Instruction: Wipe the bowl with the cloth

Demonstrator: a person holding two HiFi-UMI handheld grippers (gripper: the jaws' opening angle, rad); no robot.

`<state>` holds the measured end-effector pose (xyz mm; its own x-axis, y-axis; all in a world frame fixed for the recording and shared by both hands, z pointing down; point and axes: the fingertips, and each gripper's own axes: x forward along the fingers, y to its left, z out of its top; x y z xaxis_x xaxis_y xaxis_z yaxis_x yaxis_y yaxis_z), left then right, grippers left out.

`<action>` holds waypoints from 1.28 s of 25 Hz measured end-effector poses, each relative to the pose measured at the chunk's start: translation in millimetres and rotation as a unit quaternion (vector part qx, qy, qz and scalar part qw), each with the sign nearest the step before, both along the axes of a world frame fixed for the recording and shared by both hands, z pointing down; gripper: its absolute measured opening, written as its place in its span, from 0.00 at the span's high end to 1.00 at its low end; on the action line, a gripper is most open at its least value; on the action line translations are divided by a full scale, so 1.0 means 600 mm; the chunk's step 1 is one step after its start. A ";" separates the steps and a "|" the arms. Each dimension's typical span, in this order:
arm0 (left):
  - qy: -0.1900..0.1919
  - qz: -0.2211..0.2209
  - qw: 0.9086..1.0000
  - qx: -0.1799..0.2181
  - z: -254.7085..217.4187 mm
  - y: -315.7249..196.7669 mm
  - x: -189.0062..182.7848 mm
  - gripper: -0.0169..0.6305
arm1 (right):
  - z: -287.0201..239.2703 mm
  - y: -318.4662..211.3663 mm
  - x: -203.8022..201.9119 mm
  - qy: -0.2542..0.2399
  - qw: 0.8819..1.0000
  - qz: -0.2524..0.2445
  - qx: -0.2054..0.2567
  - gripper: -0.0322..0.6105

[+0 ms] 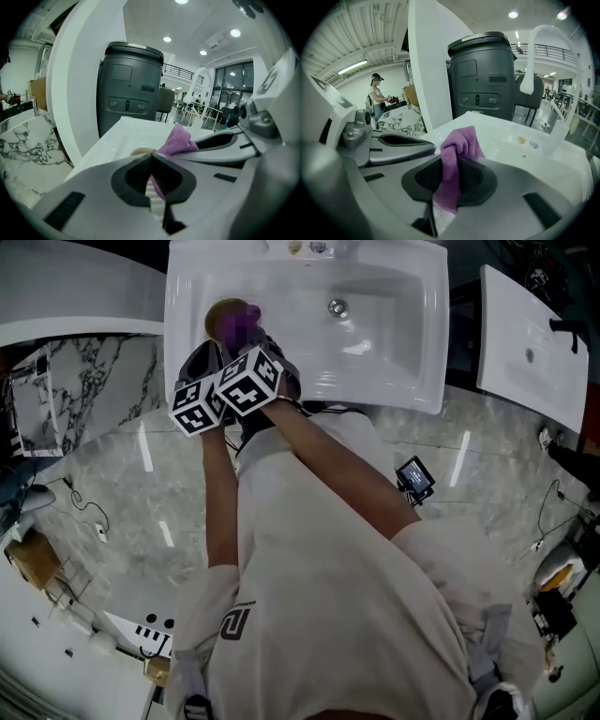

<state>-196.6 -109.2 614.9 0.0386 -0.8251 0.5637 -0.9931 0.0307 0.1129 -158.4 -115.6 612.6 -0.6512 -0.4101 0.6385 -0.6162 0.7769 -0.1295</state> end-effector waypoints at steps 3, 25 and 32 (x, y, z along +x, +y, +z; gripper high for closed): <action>-0.002 0.006 1.000 -0.002 -0.001 -0.005 0.000 0.96 | -0.002 -0.004 0.001 0.001 1.000 0.006 -0.001 0.85; 0.022 0.000 1.000 0.010 -0.008 -0.003 0.006 0.96 | -0.020 -0.004 0.032 -0.005 1.000 0.007 0.018 0.85; 0.034 -0.003 0.999 0.006 0.008 -0.010 0.021 0.96 | -0.010 -0.010 0.049 -0.002 1.000 0.013 0.020 0.85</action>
